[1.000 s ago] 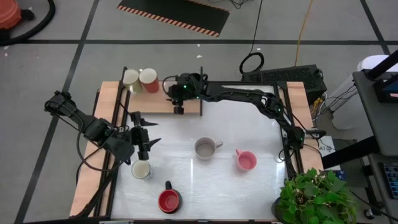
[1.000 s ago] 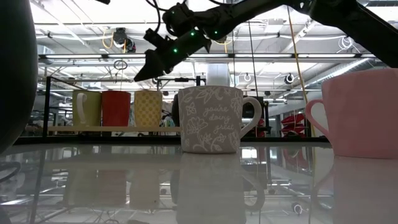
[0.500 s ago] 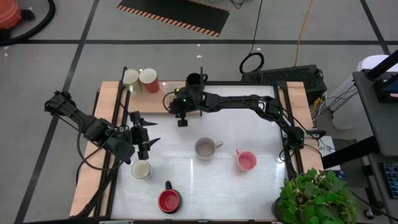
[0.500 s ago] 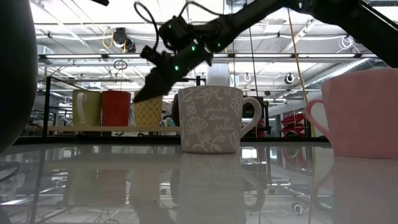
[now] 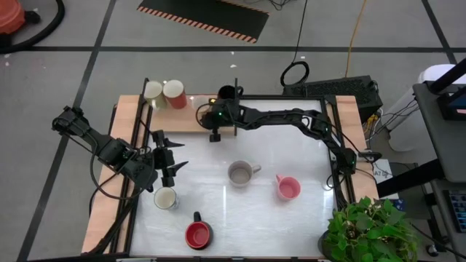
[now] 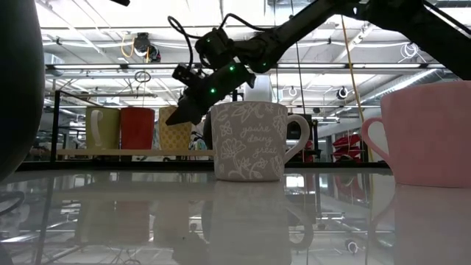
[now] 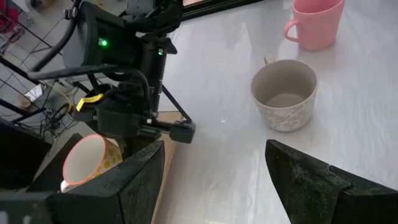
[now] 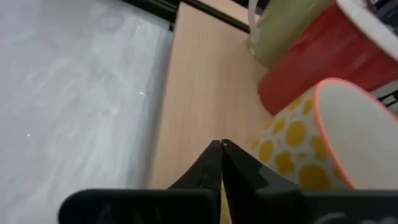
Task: Place coffee mugs
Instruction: Put the yellow patterned mug on the shelf, then put the blue patterned mug on the shelf
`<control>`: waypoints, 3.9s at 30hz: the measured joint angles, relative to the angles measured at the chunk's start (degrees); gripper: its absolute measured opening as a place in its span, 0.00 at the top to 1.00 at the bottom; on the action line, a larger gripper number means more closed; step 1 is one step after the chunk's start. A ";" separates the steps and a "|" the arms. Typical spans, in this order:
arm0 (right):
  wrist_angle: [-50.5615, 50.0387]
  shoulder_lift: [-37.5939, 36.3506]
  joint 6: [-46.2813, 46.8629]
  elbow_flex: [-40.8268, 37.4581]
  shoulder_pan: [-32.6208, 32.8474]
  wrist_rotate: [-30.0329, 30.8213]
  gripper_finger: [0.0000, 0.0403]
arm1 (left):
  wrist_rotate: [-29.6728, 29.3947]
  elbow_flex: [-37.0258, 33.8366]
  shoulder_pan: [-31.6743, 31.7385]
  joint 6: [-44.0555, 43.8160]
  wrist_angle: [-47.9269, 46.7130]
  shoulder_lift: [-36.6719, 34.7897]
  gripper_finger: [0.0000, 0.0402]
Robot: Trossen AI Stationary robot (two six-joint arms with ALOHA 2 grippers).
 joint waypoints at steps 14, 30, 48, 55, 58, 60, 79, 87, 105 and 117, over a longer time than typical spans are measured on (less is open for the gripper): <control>4.19 0.01 -4.36 0.00 0.14 7.81 0.99 | -0.08 0.00 0.01 0.33 -0.02 0.00 0.30; 6.28 0.02 -7.24 0.04 -1.14 10.29 0.99 | -1.50 0.00 0.01 0.32 0.16 0.00 0.30; 9.49 0.01 -9.21 0.04 -2.37 11.93 0.99 | -1.52 0.00 0.01 0.33 0.22 0.00 0.30; 9.53 0.01 -9.86 0.04 -2.85 13.33 0.99 | -1.54 0.00 0.01 0.33 0.38 0.00 0.30; 9.57 0.00 -9.55 0.04 -3.09 13.29 0.99 | -1.54 0.00 0.01 0.33 0.38 0.00 0.30; 9.59 0.02 -9.40 0.04 -3.29 13.27 0.99 | -1.53 0.00 0.01 0.33 0.38 0.00 0.30; 13.67 0.00 -6.39 0.07 -0.51 13.87 0.99 | -1.54 0.00 0.01 0.76 -0.20 0.00 0.30; 0.41 -4.28 -3.07 0.09 3.90 14.35 0.99 | -1.54 0.00 0.01 0.36 -0.83 0.00 0.30; -24.70 -26.37 2.33 -10.89 13.03 -0.34 0.99 | 3.15 0.00 -0.11 -11.22 -1.78 0.14 0.30; -2.20 -55.44 10.63 -38.09 17.62 -0.33 0.99 | 10.36 -4.40 -3.97 -30.16 -3.19 0.34 0.30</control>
